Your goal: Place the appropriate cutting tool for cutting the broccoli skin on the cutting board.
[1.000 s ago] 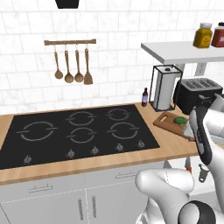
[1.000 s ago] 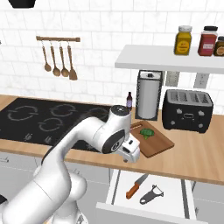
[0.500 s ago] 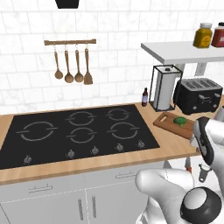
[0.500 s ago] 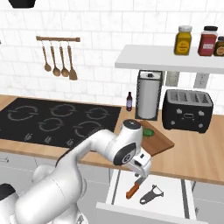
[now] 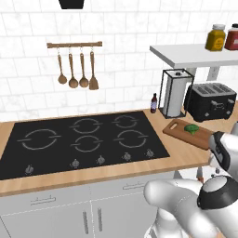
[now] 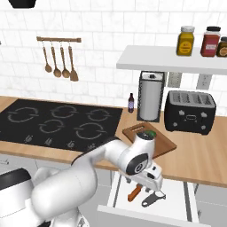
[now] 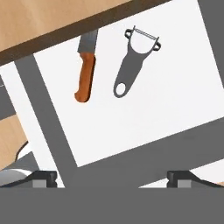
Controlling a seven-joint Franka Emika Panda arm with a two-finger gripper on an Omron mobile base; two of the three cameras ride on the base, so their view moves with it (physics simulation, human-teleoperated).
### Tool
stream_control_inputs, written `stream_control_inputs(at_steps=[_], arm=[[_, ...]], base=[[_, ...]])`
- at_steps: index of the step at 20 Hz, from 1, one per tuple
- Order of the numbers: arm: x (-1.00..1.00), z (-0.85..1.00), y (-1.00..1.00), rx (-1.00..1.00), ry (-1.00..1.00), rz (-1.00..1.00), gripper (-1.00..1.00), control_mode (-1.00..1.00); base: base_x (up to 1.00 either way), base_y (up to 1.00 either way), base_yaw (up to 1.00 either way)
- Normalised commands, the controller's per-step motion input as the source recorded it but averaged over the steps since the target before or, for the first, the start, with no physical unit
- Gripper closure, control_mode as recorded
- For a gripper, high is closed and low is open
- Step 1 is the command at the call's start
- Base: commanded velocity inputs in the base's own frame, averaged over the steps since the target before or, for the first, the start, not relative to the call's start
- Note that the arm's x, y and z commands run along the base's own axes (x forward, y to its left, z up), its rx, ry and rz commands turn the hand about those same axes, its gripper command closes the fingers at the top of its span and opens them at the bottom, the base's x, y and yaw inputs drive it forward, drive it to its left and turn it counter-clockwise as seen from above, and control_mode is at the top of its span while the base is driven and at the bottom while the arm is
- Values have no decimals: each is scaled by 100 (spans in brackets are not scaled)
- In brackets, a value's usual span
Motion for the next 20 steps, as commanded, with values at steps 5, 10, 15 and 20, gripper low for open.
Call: stream_control_inputs(at_steps=[5,10,15,20], arm=[[-9,-43,-13,0,4,14,-100,-100],[-6,-42,-14,0,0,11,-100,-100],[-3,-36,-14,0,0,11,-100,-100],[-8,-34,-11,0,0,10,-100,-100]], base=[[0,0,0],[0,0,0],[0,0,0],[0,0,0]])
